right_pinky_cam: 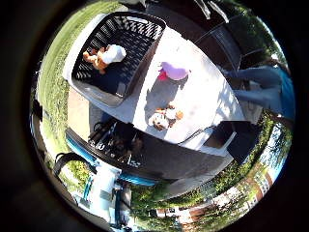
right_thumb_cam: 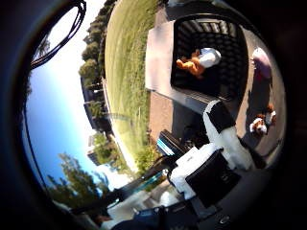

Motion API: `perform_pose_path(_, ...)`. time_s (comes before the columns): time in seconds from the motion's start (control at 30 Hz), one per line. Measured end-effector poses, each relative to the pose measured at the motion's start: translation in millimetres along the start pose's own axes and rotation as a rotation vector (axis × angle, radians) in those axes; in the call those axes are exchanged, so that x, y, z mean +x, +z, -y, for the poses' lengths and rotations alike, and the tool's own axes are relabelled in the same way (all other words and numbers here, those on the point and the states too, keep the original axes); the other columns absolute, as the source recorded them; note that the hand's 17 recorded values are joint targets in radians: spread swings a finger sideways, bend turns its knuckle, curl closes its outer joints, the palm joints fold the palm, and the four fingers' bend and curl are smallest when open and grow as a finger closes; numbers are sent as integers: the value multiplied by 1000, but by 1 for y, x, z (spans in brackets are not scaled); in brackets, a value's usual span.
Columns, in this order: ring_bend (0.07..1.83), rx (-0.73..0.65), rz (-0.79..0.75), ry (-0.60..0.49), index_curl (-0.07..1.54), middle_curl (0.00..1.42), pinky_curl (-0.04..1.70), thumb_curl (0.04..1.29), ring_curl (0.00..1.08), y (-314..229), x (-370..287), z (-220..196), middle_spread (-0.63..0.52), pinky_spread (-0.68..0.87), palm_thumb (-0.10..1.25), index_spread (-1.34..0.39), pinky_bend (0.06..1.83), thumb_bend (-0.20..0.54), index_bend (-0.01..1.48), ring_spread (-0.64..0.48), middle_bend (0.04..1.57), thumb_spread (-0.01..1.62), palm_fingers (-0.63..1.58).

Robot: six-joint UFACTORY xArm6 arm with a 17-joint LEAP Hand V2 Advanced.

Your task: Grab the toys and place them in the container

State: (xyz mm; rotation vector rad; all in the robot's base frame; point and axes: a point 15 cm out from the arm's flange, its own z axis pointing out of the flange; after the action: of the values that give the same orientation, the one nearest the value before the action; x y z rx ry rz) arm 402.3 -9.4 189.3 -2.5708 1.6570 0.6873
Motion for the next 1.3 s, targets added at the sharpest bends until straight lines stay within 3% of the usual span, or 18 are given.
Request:
perform_pose_path(0.2,333,14,-127,99,446,348,360,493,292,26,96,-76,64,435,788,-378,269,-24,181,256,167,1161,50)
perform_pose_path(0.43,312,7,-146,164,399,325,343,487,299,76,158,-92,65,440,773,-358,264,-27,182,256,160,1155,74)
perform_pose_path(0.87,298,-36,-223,81,341,288,341,449,313,190,214,-48,63,433,758,-385,317,-30,175,253,145,1135,10)
perform_pose_path(1.1,285,-59,-381,85,331,286,329,403,313,217,245,-21,56,430,720,-351,311,-34,192,253,164,1111,34)
perform_pose_path(1.3,259,-104,-491,67,358,303,293,383,306,219,264,-21,25,422,720,-256,231,-27,271,235,183,1094,207)
